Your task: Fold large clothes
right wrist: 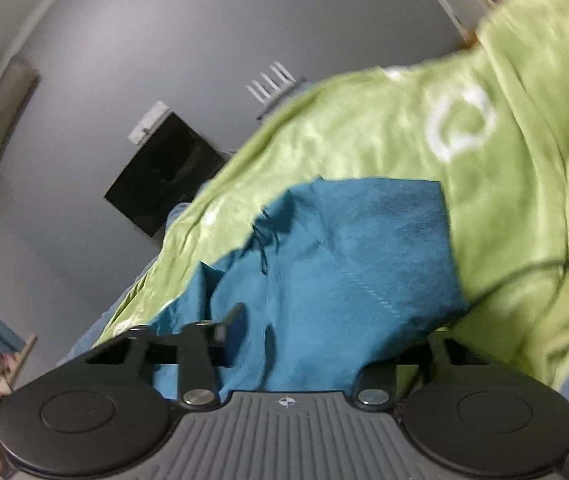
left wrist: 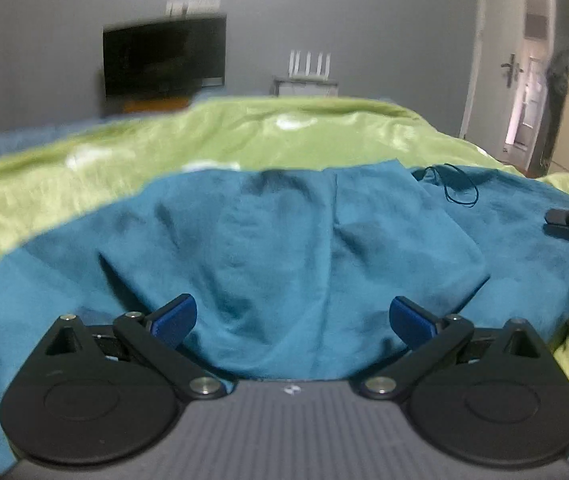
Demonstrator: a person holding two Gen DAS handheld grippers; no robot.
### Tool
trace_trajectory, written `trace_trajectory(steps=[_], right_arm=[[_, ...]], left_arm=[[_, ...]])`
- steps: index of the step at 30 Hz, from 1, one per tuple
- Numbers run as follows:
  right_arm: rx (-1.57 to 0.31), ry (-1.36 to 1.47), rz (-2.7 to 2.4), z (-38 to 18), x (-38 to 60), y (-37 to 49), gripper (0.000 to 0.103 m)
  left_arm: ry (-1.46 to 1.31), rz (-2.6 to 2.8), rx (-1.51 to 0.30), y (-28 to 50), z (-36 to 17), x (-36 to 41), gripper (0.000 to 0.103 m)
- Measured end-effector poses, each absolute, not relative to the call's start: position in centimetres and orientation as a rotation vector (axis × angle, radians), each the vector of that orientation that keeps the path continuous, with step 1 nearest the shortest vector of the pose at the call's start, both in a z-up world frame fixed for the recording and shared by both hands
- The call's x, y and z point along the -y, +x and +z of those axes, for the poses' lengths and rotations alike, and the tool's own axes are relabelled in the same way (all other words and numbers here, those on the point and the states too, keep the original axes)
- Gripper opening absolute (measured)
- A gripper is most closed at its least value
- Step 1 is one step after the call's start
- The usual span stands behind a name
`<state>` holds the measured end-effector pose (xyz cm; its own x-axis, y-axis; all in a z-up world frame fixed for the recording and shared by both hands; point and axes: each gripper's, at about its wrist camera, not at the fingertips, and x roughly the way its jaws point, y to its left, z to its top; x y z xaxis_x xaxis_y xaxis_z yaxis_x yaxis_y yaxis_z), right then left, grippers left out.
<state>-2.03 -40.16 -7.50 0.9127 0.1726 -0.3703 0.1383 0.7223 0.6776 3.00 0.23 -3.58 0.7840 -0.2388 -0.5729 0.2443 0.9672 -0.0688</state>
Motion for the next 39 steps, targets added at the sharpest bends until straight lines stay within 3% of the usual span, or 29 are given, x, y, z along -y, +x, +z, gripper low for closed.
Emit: trace_trajectory(steps=[10, 14, 22, 30, 35, 39], right_arm=[[-0.447, 0.745, 0.053, -8.2, 40.5, -0.7, 0.037], [-0.424, 0.618, 0.063, -6.2, 38.7, -0.9, 0.025], [-0.317, 0.246, 0.184, 1.2, 29.5, -1.1, 0.017], [-0.226, -0.083, 0.417, 6.3, 15.9, -1.7, 0.017], [-0.224, -0.248, 0.581, 5.4, 7.2, -1.9, 0.017], [-0.308, -0.289, 0.717, 2.8, 2.1, -1.7, 0.017]], left_arm=[[0.216, -0.267, -0.696, 3.9, -7.3, 5.0, 0.102], [0.278, -0.27, -0.711, 4.0, -9.1, 6.0, 0.101], [0.24, -0.3, -0.693, 4.0, -8.7, 4.7, 0.102], [-0.051, -0.042, -0.548, 3.1, 0.4, -9.7, 0.102], [-0.404, 0.025, -0.442, 0.5, 4.4, -21.1, 0.102], [-0.457, 0.005, -0.405, -1.5, 5.7, -24.7, 0.102]])
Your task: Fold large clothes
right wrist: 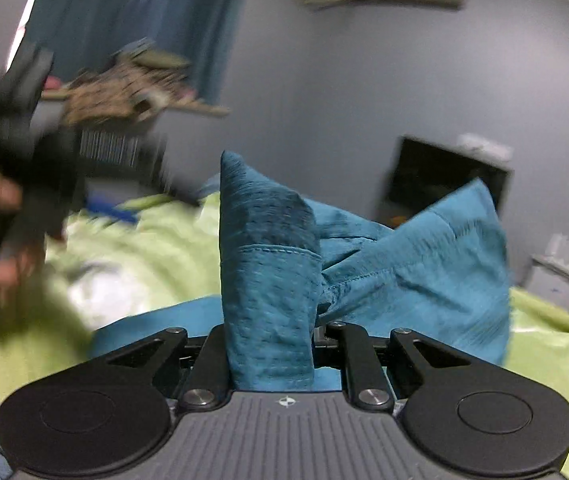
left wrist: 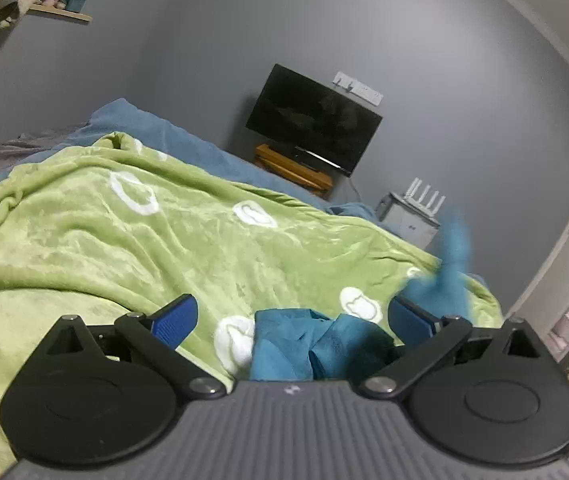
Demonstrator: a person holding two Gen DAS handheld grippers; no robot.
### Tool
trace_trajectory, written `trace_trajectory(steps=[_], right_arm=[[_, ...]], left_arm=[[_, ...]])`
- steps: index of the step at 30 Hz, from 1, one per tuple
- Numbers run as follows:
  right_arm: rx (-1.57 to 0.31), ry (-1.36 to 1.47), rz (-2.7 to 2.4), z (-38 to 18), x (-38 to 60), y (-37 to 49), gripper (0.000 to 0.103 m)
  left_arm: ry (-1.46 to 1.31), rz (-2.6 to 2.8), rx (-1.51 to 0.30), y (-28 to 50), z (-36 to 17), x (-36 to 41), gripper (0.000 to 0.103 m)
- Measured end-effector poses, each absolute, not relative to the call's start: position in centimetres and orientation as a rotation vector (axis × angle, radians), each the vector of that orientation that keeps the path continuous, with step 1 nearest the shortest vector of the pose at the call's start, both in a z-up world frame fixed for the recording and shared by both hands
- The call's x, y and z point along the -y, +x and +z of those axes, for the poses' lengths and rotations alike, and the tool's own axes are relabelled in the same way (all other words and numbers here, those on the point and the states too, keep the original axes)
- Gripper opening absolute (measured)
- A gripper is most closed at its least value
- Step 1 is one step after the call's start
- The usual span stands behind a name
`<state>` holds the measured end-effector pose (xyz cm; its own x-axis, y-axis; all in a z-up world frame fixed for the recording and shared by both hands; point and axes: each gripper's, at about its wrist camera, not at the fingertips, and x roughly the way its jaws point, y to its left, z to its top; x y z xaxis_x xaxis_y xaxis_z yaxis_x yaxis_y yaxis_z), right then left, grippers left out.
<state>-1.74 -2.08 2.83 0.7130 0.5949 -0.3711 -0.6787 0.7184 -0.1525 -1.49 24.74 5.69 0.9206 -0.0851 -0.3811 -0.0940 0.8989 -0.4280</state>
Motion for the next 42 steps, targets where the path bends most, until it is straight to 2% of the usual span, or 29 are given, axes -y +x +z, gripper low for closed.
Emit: trace_trajectory(steps=[4, 6, 7, 9, 11, 15, 19, 21, 24, 31, 36, 37, 39, 41, 42], right_arm=[[-0.399, -0.337, 0.832, -0.3, -1.7, -1.8, 0.017], [-0.425, -0.328, 0.862, -1.7, -2.3, -2.0, 0.024], [-0.424, -0.317, 0.877, -2.2, -2.0, -2.1, 0.028], [-0.424, -0.277, 0.898, -2.1, -0.7, -2.1, 0.04], [-0.442, -0.221, 0.923, -1.7, 0.9, -2.2, 0.046], [-0.487, -0.171, 0.978, -0.9, 5.2, -3.5, 0.058], [-0.487, -0.153, 0.992, -0.2, 11.2, -4.9, 0.059], [-0.47, -0.083, 0.97, 0.8, 13.3, -3.5, 0.059], [-0.448, 0.041, 0.836, 1.9, 16.8, -0.7, 0.06], [-0.567, 0.043, 0.562, -1.4, 19.5, 8.1, 0.046], [-0.576, 0.097, 0.583, -3.4, 16.1, 11.5, 0.048], [-0.576, 0.085, 0.58, -3.5, 15.5, 12.0, 0.048], [-0.575, 0.075, 0.584, -4.0, 14.2, 12.3, 0.052], [-0.563, 0.062, 0.578, -4.3, 12.9, 12.8, 0.055], [-0.558, 0.047, 0.572, -4.2, 12.3, 13.1, 0.057]], left_arm=[[-0.492, -0.133, -0.441, -1.9, 5.3, -25.3, 0.093], [-0.499, -0.21, -0.488, -1.0, 4.8, -24.7, 0.075], [-0.494, -0.246, -0.517, -0.4, 4.4, -24.2, 0.07], [-0.472, -0.29, -0.573, 0.3, 3.5, -23.2, 0.05], [-0.433, -0.316, -0.656, 1.3, 2.2, -22.1, 0.04], [-0.357, -0.297, -0.773, 1.8, 0.1, -21.5, 0.039], [-0.358, -0.325, -0.814, 1.5, -0.7, -22.0, 0.037], [-0.352, -0.343, -0.828, 1.5, -0.6, -22.1, 0.026], [-0.338, -0.359, -0.849, 1.5, -0.6, -22.1, 0.017], [-0.363, -0.352, -0.844, 0.4, -0.4, -22.6, 0.012], [-0.398, -0.383, -0.808, -0.5, 0.0, -23.4, 0.012], [-0.405, -0.382, -0.805, -0.4, 0.0, -23.5, 0.015], [-0.434, -0.394, -0.815, 0.0, -0.3, -23.6, 0.041], [-0.444, -0.414, -0.817, 0.3, -0.6, -23.4, 0.05], [-0.428, -0.411, -0.819, 0.3, -0.6, -23.1, 0.05]])
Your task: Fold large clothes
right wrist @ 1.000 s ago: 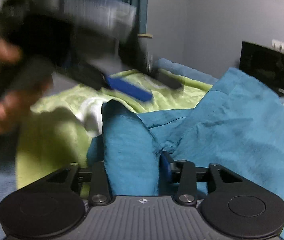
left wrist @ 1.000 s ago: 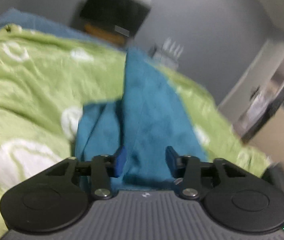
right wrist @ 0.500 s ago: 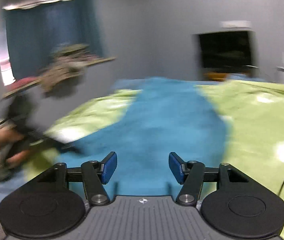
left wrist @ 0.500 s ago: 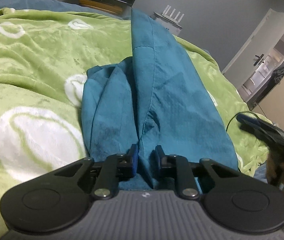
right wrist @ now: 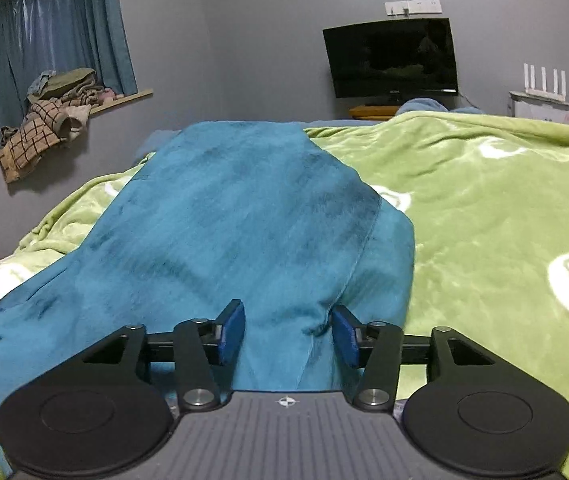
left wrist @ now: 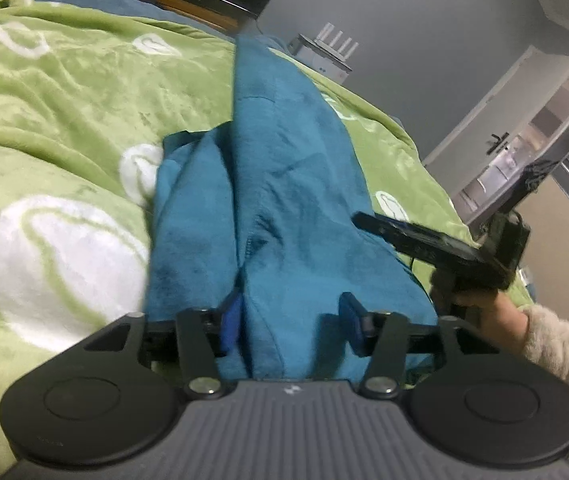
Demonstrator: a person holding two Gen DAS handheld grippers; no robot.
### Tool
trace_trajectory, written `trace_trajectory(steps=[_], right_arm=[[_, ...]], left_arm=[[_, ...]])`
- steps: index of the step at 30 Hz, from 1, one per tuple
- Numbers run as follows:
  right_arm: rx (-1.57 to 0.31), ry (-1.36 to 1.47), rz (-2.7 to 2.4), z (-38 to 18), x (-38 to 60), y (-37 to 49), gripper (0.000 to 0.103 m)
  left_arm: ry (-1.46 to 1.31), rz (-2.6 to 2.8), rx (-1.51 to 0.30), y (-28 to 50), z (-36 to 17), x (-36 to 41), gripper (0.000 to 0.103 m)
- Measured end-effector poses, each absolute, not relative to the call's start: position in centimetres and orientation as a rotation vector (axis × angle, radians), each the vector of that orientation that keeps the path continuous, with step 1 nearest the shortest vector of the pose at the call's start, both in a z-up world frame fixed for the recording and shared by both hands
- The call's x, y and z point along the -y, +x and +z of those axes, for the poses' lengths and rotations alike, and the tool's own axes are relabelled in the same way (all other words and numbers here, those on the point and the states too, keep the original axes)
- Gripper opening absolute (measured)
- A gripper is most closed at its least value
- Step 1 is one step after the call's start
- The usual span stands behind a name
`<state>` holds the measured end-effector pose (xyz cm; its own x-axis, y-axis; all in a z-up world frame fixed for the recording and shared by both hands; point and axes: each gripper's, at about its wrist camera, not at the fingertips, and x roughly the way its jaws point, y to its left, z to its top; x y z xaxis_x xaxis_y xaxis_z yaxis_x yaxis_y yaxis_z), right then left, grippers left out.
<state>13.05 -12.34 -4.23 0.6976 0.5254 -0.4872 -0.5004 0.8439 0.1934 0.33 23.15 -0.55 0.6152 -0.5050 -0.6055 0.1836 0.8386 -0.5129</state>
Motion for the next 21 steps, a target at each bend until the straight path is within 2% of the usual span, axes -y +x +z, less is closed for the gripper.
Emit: trace_trajectory(steps=[1, 2, 3, 4, 6, 10, 12, 14, 16, 21], right_arm=[[-0.552, 0.037, 0.569, -3.9, 12.3, 13.1, 0.057], [-0.547, 0.027, 0.566, -3.9, 11.9, 13.4, 0.059], [-0.542, 0.017, 0.563, -3.8, 11.2, 14.0, 0.06], [-0.534, 0.005, 0.557, -3.8, 10.8, 14.4, 0.06], [-0.525, -0.021, 0.541, -3.6, 9.8, 15.3, 0.06], [-0.482, -0.107, 0.5, -3.1, 7.6, 15.7, 0.06], [-0.399, -0.148, 0.42, -2.4, 7.0, 15.2, 0.05], [-0.348, -0.148, 0.411, -1.7, 6.6, 15.5, 0.05], [-0.404, -0.195, 0.453, -1.6, 5.1, 17.2, 0.044], [-0.538, -0.275, 0.492, -0.9, 0.6, 22.4, 0.041]], left_arm=[[-0.409, -0.401, -0.819, 0.3, -0.5, -22.9, 0.05], [-0.391, -0.392, -0.818, 0.3, -0.5, -22.6, 0.043], [-0.375, -0.377, -0.816, 0.2, -0.4, -22.5, 0.024], [-0.366, -0.365, -0.821, 0.2, -0.4, -22.4, 0.018], [-0.379, -0.355, -0.818, 0.2, -0.5, -22.6, 0.013], [-0.377, -0.335, -0.814, 0.1, -0.8, -23.2, 0.011], [-0.376, -0.346, -0.817, 0.1, -0.9, -23.1, 0.011], [-0.371, -0.35, -0.818, 0.1, -1.0, -23.0, 0.011], [-0.375, -0.352, -0.815, 0.0, -1.0, -23.1, 0.011], [-0.381, -0.359, -0.809, 0.1, -1.4, -23.6, 0.011]])
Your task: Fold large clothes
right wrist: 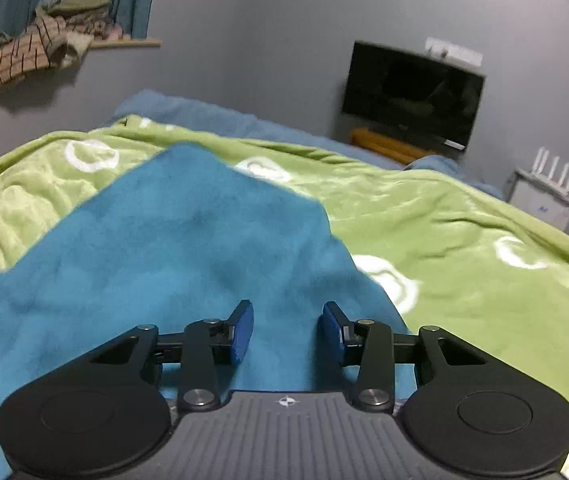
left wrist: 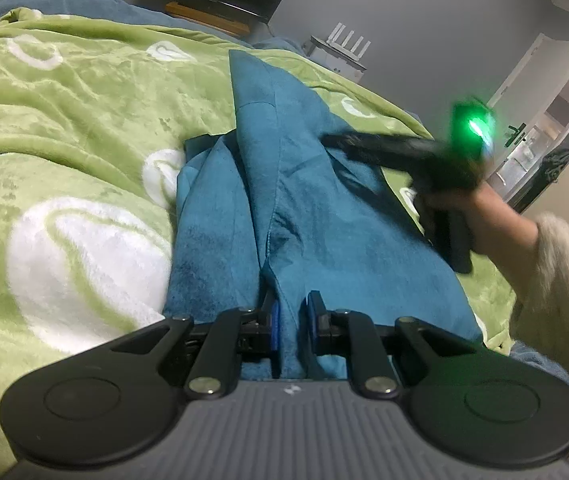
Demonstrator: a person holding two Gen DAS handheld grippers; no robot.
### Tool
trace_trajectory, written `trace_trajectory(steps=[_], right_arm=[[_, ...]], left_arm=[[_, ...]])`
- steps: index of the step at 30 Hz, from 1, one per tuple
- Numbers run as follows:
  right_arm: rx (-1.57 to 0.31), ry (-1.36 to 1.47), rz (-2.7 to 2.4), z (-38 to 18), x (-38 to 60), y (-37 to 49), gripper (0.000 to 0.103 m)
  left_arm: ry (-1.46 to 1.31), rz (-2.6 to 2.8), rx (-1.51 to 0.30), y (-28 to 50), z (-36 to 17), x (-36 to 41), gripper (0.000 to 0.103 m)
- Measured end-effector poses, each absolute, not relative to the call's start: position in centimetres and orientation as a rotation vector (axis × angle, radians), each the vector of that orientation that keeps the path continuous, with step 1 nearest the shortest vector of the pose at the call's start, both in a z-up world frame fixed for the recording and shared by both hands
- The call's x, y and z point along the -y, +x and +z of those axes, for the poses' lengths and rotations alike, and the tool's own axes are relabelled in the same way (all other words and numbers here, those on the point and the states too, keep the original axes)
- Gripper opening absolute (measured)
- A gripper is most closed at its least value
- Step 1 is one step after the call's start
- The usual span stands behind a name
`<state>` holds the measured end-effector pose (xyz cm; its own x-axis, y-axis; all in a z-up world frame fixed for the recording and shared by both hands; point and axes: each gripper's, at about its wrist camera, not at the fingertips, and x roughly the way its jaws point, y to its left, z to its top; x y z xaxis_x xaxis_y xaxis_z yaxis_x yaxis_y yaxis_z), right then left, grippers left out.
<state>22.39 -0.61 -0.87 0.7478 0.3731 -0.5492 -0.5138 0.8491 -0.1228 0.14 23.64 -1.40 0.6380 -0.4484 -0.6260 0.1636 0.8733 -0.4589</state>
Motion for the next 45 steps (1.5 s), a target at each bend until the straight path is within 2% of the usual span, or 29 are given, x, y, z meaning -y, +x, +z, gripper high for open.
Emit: trace_trajectory(steps=[5, 6, 10, 12, 14, 16, 19, 23, 27, 29, 32, 34, 36, 39, 45], right_arm=[[-0.603, -0.353, 0.52, -2.0, -3.0, 26.1, 0.038], [-0.616, -0.373, 0.523, -2.6, -3.7, 26.4, 0.034], [-0.601, -0.269, 0.556, -1.8, -2.3, 26.5, 0.036], [-0.568, -0.16, 0.558, -0.8, 0.4, 25.9, 0.056], [-0.545, -0.093, 0.524, -0.3, 3.5, 25.2, 0.071], [-0.573, -0.056, 0.466, -0.6, 6.5, 24.9, 0.072], [-0.651, 0.084, 0.457, -2.1, 10.9, 24.8, 0.084], [-0.808, 0.425, 0.515, -5.5, 15.7, 25.8, 0.097], [-0.97, 0.887, 0.612, -12.0, 18.4, 27.6, 0.101], [-0.956, 0.959, 0.65, -13.6, 18.0, 27.6, 0.103], [-0.927, 1.023, 0.71, -15.0, 16.7, 27.7, 0.103], [-0.897, 0.998, 0.712, -14.8, 16.0, 27.6, 0.099], [-0.864, 0.951, 0.7, -13.5, 15.8, 27.3, 0.083], [-0.781, 0.869, 0.712, -10.9, 16.0, 26.8, 0.073], [-0.677, 0.633, 0.69, -2.4, 19.0, 30.0, 0.071]], left_arm=[[-0.427, -0.378, -0.805, 0.5, -2.1, -24.6, 0.011], [-0.428, -0.379, -0.804, 0.5, -2.2, -24.6, 0.011], [-0.435, -0.387, -0.805, 0.6, -2.4, -24.7, 0.011], [-0.444, -0.393, -0.804, 0.6, -2.5, -24.8, 0.011], [-0.45, -0.398, -0.804, 0.7, -2.7, -24.9, 0.011], [-0.457, -0.401, -0.806, 0.8, -2.8, -25.0, 0.011], [-0.46, -0.401, -0.807, 0.9, -2.8, -25.1, 0.011], [-0.453, -0.395, -0.811, 1.0, -2.9, -24.9, 0.011], [-0.467, -0.394, -0.814, 1.1, -3.0, -25.1, 0.011], [-0.473, -0.393, -0.818, 1.1, -3.1, -25.2, 0.011], [-0.484, -0.392, -0.825, 1.2, -3.2, -25.3, 0.011], [-0.482, -0.384, -0.835, 1.4, -3.2, -25.3, 0.011], [-0.469, -0.363, -0.846, 1.6, -2.9, -24.8, 0.011], [-0.399, -0.353, -0.871, 2.9, -2.0, -22.7, 0.011], [-0.253, -0.374, -0.92, 9.1, -2.8, -16.4, 0.011]])
